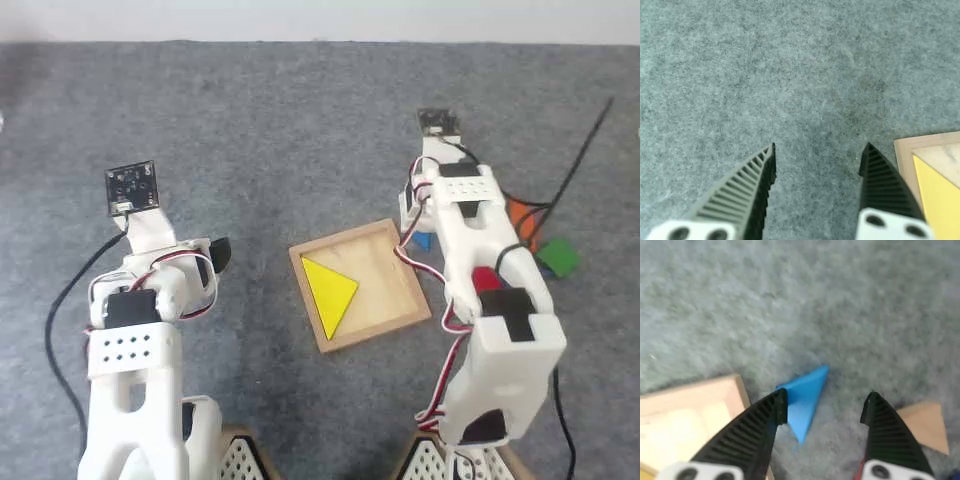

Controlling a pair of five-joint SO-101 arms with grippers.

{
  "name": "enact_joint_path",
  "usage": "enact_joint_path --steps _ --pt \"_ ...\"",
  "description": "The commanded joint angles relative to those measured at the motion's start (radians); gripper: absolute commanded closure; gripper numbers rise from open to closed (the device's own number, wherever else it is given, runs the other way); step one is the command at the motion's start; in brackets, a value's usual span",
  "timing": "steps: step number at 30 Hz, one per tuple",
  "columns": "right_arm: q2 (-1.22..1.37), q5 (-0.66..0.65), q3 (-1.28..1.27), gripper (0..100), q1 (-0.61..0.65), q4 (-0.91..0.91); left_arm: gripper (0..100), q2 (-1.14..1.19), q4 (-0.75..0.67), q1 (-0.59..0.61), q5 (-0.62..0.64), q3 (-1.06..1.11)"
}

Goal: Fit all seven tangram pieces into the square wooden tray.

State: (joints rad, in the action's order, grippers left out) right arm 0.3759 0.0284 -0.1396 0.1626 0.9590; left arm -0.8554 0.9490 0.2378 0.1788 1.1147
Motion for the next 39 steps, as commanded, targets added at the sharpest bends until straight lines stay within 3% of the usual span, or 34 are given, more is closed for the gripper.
enact_joint_path --steps 1,13,20,32,39 --pt "0.008 0.015 0.068 75.1 0.039 0.002 73 -0.005 -0.020 0.003 -0.011 -0.008" --pt "0.051 0.015 0.075 75.9 0.061 0.008 73 -0.005 -0.020 0.003 -0.011 -0.008" --pt "0.071 0.017 0.109 92.4 0.059 0.082 73 -0.005 -0.020 0.003 -0.011 -0.008" --pt "0.027 0.049 0.121 88.7 0.035 0.143 73 -0.005 -0.020 0.003 -0.011 -0.008" --pt "-0.139 -0.043 0.091 88.8 0.016 0.231 73 -0.005 -0.020 0.003 -0.011 -0.008"
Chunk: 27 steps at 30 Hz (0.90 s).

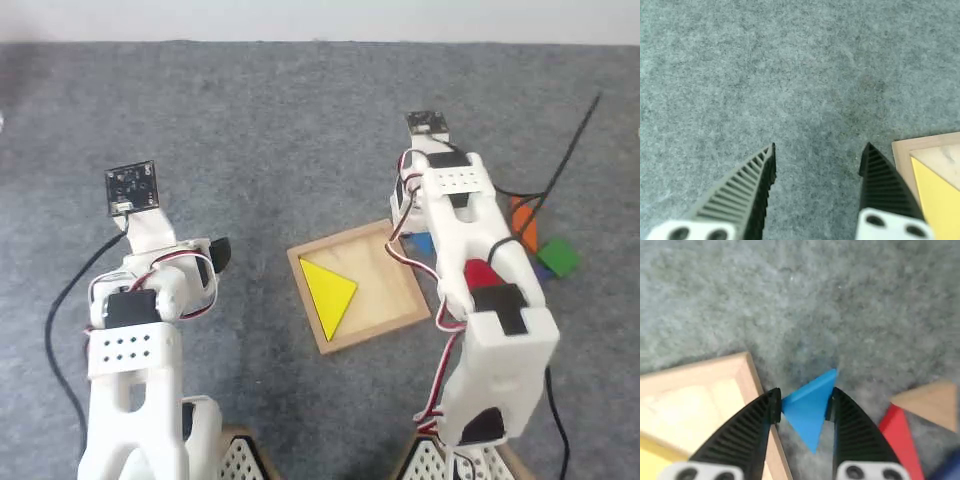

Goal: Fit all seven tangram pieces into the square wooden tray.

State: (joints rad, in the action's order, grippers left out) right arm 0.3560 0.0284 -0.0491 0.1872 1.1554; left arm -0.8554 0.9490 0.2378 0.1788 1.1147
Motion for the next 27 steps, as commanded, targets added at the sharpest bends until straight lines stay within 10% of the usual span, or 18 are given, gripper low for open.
enact_joint_path --steps 1,17,27 --pt "-0.143 -0.057 -0.009 88.8 -0.005 0.042 73 -0.005 -0.021 0.003 -0.011 -0.008" --pt "-0.303 -0.674 -0.215 88.8 0.421 0.105 73 -0.003 -0.044 0.008 -0.011 -0.004" --pt "-0.305 0.133 -0.253 88.7 0.455 0.162 73 -0.003 -0.046 0.008 -0.011 -0.004"
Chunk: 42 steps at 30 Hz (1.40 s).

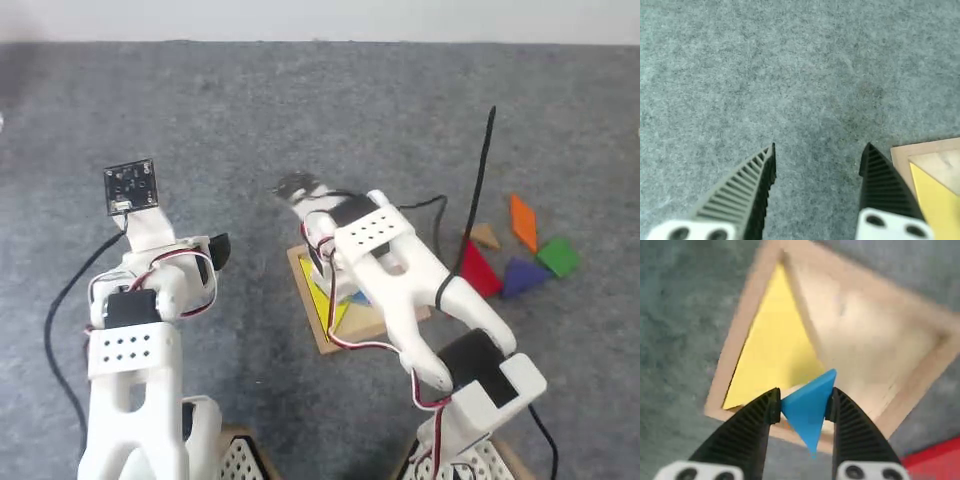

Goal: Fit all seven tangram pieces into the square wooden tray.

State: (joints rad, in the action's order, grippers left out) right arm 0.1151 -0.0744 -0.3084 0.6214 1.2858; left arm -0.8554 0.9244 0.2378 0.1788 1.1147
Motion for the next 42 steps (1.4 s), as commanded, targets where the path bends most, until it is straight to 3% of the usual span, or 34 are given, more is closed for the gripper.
enact_joint_path --steps 1,6,9,18,27,35,42 --pt "-0.064 0.308 0.008 88.7 0.027 0.036 73 -0.003 -0.021 0.008 -0.011 -0.004" --pt "-0.065 0.801 0.008 88.6 0.030 0.038 73 -0.003 -0.021 0.008 -0.011 -0.004" --pt "-0.065 0.988 0.006 88.3 0.030 0.039 73 -0.003 -0.021 0.008 -0.011 -0.004" --pt "-0.061 1.043 0.002 83.1 0.113 0.041 73 -0.003 -0.021 0.008 -0.011 -0.004" --pt "-0.062 1.083 0.005 82.4 0.119 0.090 73 -0.003 -0.021 0.008 -0.011 -0.004" --pt "-0.054 1.097 0.072 82.3 -0.025 0.005 73 -0.003 -0.021 0.008 -0.011 -0.004" --pt "-0.051 1.094 0.037 82.3 -0.045 -0.027 73 -0.003 -0.021 0.008 -0.011 -0.004"
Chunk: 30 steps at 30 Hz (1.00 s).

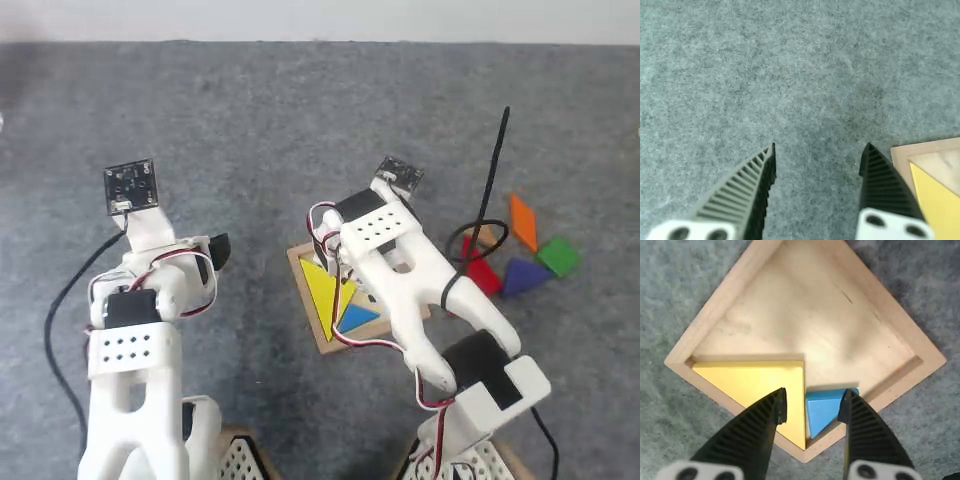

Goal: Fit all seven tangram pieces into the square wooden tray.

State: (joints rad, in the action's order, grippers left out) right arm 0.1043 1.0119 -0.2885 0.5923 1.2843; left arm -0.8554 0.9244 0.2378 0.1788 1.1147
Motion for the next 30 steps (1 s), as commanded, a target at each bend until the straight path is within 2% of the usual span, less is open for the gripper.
enact_joint_path --steps 1,7,21,30 --pt "-0.041 0.008 -0.002 82.3 -0.016 -0.047 73 -0.003 -0.021 0.008 -0.011 -0.004" --pt "-0.042 0.006 -0.110 82.3 -0.004 -0.165 73 -0.003 -0.021 0.008 -0.011 -0.004" --pt "-0.047 0.014 -0.112 82.3 0.136 -0.127 73 -0.003 -0.023 0.008 -0.011 -0.004" --pt "-0.064 0.009 -0.095 82.3 0.137 -0.113 73 -0.003 -0.023 0.008 -0.011 -0.004"
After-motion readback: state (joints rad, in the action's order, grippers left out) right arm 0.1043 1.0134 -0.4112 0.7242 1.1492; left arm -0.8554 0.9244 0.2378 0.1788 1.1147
